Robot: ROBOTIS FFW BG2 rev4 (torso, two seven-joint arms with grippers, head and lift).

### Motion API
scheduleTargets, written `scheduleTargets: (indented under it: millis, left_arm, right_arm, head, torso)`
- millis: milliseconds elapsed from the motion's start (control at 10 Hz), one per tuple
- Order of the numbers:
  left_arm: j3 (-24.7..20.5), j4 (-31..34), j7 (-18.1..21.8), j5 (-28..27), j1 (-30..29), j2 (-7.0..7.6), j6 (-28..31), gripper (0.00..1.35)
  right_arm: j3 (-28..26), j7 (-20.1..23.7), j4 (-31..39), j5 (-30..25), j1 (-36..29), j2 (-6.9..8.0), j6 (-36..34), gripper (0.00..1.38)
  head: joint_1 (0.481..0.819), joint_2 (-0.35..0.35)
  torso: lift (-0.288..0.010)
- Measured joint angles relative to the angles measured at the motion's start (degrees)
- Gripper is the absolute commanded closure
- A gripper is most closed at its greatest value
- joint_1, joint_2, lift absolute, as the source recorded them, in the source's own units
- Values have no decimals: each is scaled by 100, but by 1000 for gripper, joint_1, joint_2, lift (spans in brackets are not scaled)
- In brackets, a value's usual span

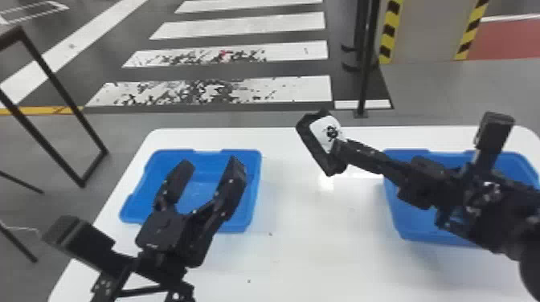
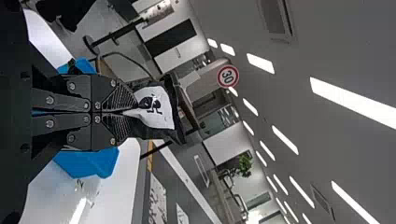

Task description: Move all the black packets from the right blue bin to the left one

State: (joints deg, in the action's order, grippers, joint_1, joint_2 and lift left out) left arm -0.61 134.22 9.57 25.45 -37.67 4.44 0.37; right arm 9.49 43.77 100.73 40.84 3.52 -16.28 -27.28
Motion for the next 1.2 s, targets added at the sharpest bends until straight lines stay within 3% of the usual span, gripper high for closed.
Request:
scheduleTargets:
  millis: [300, 700, 800, 900, 1000, 1200]
  left_arm:
    - [123, 0, 226, 1054, 169, 36, 615, 157]
    - [155, -2, 247, 1128, 230, 54, 829, 157]
    - [162, -23, 242, 1113, 236, 57, 766, 371]
    - [158, -33, 217, 1017, 238, 53, 698, 1075]
    - [158, -24, 137, 888, 236, 49, 753, 1199]
    - [162, 61, 79, 789, 238, 56, 1127, 1213]
  right_arm:
    - [683, 0, -4, 484, 194, -49, 1, 1136]
    - [1512, -8, -47, 1004, 330, -77, 1, 1136]
    - [1707, -9, -92, 1118, 345, -83, 1, 1136]
    - [1801, -9, -108, 1176, 348, -90, 0, 1136]
    - [1823, -9, -118, 1220, 347, -97, 19, 1136]
    - [1828, -10, -154, 1301, 362, -105, 127, 1136]
  head:
    - [695, 221]
    - [695, 285]
    - [695, 309]
    - [695, 326]
    - [695, 332]
    - [695, 319]
  torso:
    - [-140]
    - [-140]
    - [-140]
    - [-140]
    - [-140]
    - [-140]
